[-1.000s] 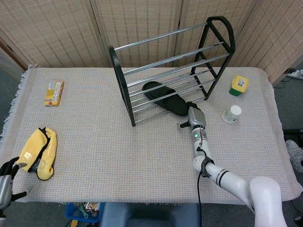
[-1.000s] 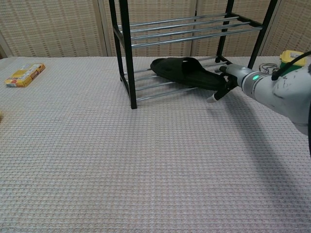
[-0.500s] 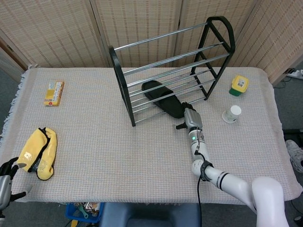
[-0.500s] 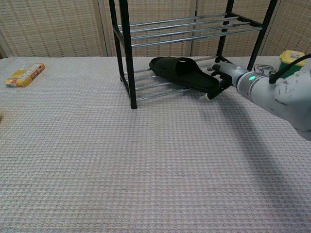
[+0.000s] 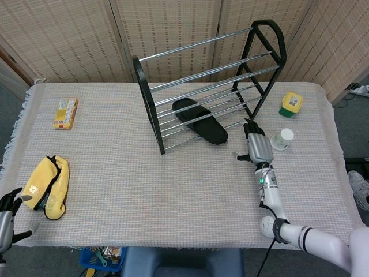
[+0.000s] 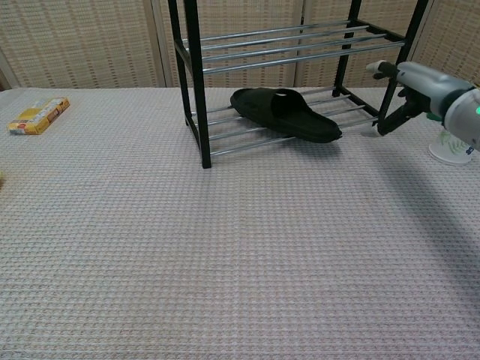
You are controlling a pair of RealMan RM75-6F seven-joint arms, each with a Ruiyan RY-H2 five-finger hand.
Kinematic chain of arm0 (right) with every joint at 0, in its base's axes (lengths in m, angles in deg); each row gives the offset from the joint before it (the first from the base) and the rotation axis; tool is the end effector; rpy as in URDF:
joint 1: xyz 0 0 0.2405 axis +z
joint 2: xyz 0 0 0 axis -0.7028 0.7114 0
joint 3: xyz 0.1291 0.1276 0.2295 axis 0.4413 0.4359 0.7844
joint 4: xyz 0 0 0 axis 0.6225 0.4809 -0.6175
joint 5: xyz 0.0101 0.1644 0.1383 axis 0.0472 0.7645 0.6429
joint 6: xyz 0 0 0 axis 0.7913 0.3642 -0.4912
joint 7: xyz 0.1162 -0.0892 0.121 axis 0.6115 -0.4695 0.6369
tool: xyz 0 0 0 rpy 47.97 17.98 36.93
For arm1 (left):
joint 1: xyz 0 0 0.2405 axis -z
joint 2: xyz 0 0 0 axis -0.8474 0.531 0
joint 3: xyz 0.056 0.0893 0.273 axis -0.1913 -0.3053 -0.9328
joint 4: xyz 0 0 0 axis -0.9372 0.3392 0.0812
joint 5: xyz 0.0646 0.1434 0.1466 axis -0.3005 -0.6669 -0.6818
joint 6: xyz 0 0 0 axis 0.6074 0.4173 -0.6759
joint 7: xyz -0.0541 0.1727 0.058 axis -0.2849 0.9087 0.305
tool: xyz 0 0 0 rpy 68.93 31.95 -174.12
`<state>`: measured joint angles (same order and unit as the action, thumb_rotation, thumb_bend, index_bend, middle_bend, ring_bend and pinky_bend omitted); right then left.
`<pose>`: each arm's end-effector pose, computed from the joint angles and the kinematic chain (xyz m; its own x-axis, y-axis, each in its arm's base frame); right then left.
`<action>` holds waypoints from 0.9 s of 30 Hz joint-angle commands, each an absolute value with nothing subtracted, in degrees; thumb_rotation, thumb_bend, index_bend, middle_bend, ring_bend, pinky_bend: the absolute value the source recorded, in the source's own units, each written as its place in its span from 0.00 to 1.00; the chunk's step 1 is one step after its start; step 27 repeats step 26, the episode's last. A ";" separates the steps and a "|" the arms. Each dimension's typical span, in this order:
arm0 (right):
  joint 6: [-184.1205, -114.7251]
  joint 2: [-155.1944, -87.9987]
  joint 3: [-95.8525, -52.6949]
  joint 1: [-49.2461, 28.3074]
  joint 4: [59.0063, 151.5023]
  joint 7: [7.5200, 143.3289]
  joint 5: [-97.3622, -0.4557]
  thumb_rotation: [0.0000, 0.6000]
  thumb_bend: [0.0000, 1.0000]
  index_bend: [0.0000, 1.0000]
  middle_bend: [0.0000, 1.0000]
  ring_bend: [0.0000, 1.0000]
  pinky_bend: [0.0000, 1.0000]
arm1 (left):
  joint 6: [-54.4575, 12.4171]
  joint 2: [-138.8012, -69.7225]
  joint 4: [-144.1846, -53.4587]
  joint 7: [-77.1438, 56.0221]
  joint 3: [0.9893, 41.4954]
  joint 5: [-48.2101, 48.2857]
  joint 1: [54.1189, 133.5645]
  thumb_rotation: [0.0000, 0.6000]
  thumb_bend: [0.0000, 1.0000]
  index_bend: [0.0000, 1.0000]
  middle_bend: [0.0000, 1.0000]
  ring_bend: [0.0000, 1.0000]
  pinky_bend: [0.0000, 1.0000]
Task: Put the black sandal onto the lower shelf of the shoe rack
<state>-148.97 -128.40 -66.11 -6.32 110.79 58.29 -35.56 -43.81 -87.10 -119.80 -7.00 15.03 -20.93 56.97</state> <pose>-0.2260 -0.4458 0.0192 0.1876 -0.1123 0.9758 -0.9812 0.0239 0.1914 -0.3708 0.1896 0.1642 0.4065 0.0324 0.9131 0.9014 0.1493 -0.4065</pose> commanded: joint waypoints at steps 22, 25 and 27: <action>-171.44 -104.46 -84.23 -33.58 125.55 72.53 -62.33 1.00 0.23 0.00 0.07 0.00 0.07 | -44.61 -89.91 -121.38 -3.12 16.10 -21.36 58.36 1.00 0.20 0.31 0.15 0.16 0.31; -172.29 -104.21 -84.90 -34.93 126.17 72.81 -63.46 1.00 0.23 0.00 0.07 0.00 0.07 | -44.92 -90.20 -121.55 -2.78 16.03 -21.45 58.24 1.00 0.20 0.31 0.15 0.16 0.31; -172.45 -104.14 -85.10 -35.37 126.35 72.87 -63.70 1.00 0.23 0.00 0.07 0.00 0.07 | -44.99 -90.27 -121.64 -2.68 16.01 -21.43 58.21 1.00 0.20 0.31 0.15 0.16 0.31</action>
